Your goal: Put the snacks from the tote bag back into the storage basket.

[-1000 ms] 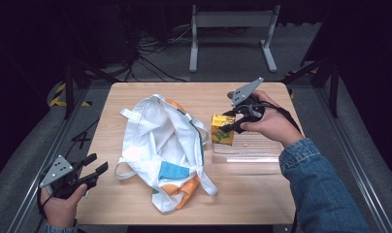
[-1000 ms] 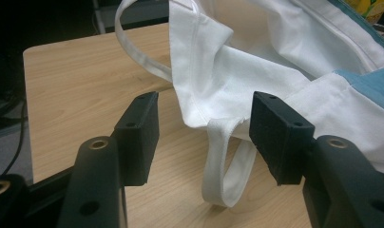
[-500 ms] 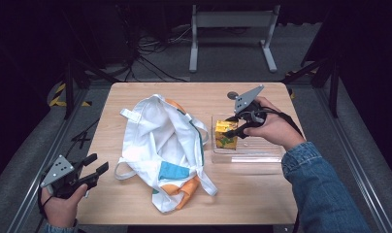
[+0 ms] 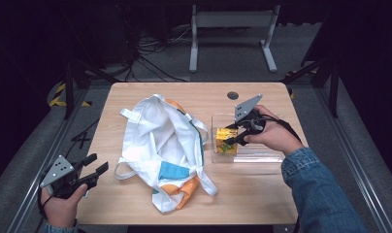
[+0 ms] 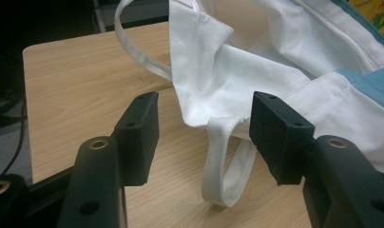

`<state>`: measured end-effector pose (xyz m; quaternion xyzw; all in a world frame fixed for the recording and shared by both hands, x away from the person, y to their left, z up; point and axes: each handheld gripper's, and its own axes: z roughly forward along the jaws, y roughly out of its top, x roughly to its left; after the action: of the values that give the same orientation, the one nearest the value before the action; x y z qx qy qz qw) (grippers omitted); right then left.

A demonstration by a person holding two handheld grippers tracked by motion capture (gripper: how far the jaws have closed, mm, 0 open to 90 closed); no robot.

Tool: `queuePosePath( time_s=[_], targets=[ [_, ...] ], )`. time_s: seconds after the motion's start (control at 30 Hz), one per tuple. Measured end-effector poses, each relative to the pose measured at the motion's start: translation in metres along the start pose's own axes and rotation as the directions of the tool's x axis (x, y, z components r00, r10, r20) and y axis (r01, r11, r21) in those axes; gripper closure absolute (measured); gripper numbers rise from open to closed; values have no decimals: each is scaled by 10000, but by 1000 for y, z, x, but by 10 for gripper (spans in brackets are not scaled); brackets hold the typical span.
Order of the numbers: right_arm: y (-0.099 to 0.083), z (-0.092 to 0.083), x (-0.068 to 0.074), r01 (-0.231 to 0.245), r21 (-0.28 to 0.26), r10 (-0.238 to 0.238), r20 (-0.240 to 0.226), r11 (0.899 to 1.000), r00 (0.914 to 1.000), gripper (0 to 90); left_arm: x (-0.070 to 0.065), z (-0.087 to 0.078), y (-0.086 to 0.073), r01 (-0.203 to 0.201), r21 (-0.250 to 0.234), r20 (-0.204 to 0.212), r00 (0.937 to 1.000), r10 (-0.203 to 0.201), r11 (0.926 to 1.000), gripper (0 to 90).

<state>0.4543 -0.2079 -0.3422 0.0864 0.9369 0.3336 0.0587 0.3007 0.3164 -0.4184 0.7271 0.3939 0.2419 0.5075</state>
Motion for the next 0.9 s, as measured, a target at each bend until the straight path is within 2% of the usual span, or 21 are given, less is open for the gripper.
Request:
queuePosePath(
  time_s=[0.23,0.53,0.9],
  targets=[
    [-9,8,1,-18,-92,16,-194,10000,9998,516,-1,2,0,-16,61,13,10000,16,10000,445],
    [-12,16,2,29,-165,-35,-373,9999,9993,515,-1,2,0,-20,75,18,10000,20,10000,445],
    [-17,18,3,181,-326,-193,-372,9993,9991,515,-1,2,0,5,98,17,10000,-6,10000,445]
  ],
)
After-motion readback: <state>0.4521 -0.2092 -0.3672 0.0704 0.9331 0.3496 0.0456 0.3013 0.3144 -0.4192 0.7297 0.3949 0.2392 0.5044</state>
